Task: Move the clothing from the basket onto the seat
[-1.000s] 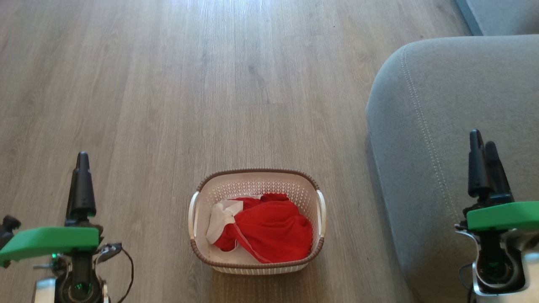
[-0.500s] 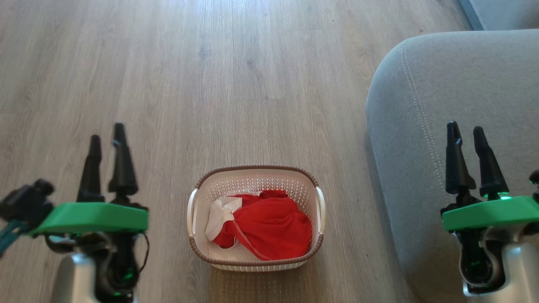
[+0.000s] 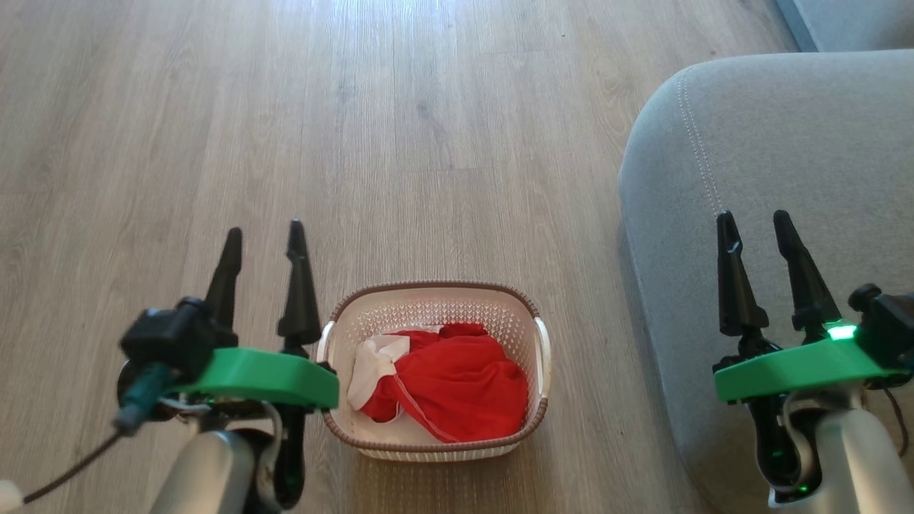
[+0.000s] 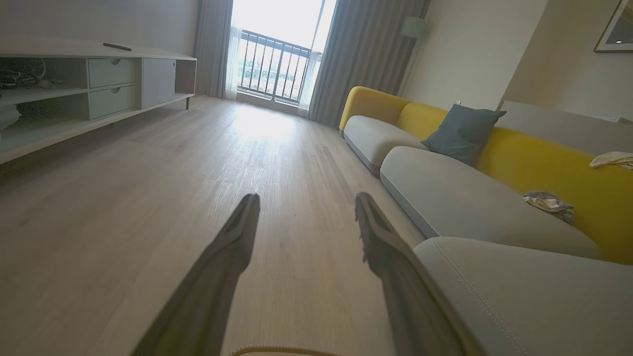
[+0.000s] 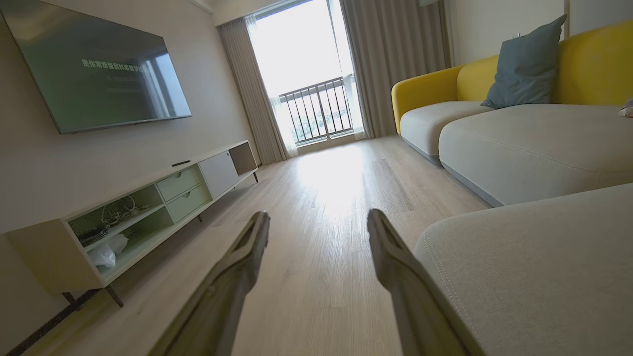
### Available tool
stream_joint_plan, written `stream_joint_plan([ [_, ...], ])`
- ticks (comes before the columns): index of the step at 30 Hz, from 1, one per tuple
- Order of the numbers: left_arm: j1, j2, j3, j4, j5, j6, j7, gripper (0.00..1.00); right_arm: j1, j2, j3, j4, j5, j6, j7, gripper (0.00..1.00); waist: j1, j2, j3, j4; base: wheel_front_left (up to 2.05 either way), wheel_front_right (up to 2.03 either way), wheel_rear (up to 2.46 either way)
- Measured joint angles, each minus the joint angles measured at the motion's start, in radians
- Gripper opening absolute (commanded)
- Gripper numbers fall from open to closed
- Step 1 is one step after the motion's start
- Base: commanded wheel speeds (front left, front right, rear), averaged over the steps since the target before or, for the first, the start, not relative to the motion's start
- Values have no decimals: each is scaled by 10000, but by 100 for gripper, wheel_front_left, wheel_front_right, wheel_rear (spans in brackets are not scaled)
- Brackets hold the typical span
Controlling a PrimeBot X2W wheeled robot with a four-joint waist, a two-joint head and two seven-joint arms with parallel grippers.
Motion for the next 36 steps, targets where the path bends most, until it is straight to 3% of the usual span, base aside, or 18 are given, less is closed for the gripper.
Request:
stream_joint_plan([
  [4,-122,439,-871,257,514,671,-153,100,-7,0,119,163,-606,0,-117,100,0,0,-1,-11,0,0,0],
  [14,-209,723,-1996,677,1338,1538,-428,100,37,0,328,1404,-1323,0,-416,100,0,0,-42,-54,0,0,0],
  [25,-207,752,-2470,1227,2719,1883,-752,100,0,0,598,1831,-2660,2,-713,100,0,0,-49,-79,0,0,0],
  [36,-206,683,-2608,1279,3753,1870,-1041,100,-57,0,694,1956,-3749,2,-1045,100,0,0,-61,-63,0,0,0],
])
